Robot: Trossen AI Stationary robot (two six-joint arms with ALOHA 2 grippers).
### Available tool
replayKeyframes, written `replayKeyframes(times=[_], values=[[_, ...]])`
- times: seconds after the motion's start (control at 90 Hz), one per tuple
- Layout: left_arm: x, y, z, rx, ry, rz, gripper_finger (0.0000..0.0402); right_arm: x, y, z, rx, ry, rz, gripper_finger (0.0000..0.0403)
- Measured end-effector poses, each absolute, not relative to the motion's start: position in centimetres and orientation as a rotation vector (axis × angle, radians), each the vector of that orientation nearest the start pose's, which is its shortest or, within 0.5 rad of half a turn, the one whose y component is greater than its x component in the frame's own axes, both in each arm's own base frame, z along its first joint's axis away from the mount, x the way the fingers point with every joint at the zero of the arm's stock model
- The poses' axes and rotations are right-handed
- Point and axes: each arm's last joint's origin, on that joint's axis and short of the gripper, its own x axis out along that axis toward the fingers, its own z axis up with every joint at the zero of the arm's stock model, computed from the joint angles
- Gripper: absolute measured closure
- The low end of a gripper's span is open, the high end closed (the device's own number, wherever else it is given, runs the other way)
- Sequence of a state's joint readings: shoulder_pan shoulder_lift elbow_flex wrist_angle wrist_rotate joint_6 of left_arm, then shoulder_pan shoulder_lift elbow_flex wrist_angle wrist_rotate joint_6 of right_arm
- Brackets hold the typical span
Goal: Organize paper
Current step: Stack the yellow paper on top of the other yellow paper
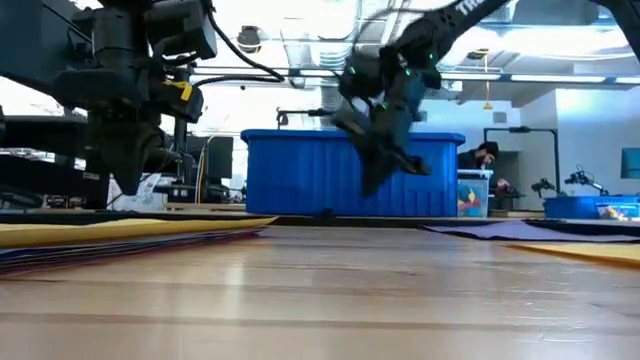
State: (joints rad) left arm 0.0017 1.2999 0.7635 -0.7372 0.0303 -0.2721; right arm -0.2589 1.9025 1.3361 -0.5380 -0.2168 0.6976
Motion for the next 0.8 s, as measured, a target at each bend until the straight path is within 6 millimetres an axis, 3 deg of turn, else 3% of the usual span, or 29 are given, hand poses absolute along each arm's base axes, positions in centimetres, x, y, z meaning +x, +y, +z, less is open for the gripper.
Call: replayKeyframes(times=[0.111,0.222,0.5,0.611,0.8], values=[[22.6,-0.1,18.9,-0.293,1.206,0.162,0.0402,39.7,-6.4,17.0,0.936,1.005,-0.361,0.0384],[22.4,-0.4,17.7,-0.335,1.171,0.177,0.0402,41.3,-5.4,15.6,1.023,0.938,-0.338,0.0347],[21.0,-1.3,14.9,-0.380,1.183,0.191,0.0402,43.5,-4.8,14.1,1.200,0.792,-0.294,0.0273],[20.8,-1.3,14.3,-0.399,1.153,0.194,0.0402,43.3,-4.7,13.3,1.212,0.831,-0.325,0.0259],[20.9,-1.3,14.0,-0.423,1.114,0.196,0.0402,43.5,-4.8,13.6,1.193,0.785,-0.353,0.0252]])
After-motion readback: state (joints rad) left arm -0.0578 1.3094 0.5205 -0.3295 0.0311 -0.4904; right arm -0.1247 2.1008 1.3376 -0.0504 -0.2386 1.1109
